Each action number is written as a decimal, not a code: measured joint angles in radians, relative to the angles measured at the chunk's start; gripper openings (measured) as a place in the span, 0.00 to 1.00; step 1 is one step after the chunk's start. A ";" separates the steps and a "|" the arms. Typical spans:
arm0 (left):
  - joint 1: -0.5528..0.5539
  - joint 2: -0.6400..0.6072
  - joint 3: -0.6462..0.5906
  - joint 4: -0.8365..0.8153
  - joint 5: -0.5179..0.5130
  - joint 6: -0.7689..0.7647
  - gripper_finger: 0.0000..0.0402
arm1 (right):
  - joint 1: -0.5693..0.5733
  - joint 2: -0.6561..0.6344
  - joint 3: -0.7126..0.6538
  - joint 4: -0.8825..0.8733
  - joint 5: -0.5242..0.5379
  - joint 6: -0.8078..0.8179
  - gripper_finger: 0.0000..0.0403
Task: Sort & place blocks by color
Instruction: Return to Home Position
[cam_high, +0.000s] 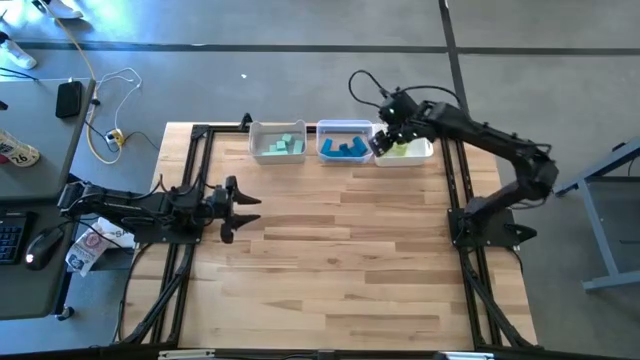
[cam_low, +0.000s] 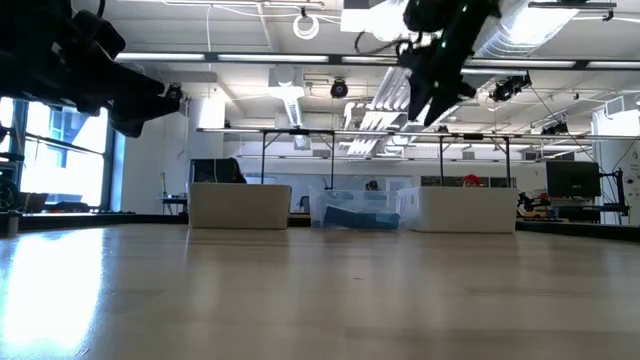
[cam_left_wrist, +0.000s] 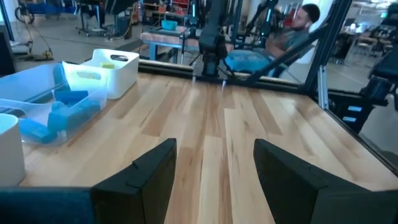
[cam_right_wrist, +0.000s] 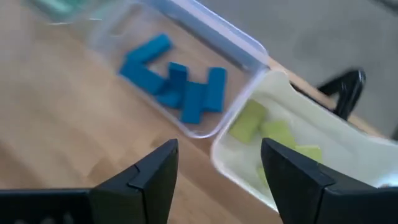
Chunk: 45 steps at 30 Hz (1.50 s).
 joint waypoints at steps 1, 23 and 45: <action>0.000 0.000 0.000 0.001 0.001 0.002 0.50 | 0.026 -0.023 0.000 -0.004 0.000 -0.020 0.54; 0.000 -0.208 0.003 -0.075 0.001 0.149 0.50 | 0.516 -0.562 -0.495 0.373 0.227 0.036 0.54; -0.001 -0.240 0.003 -0.137 -0.017 0.216 0.50 | 0.710 -1.046 -1.143 0.971 0.280 0.041 0.54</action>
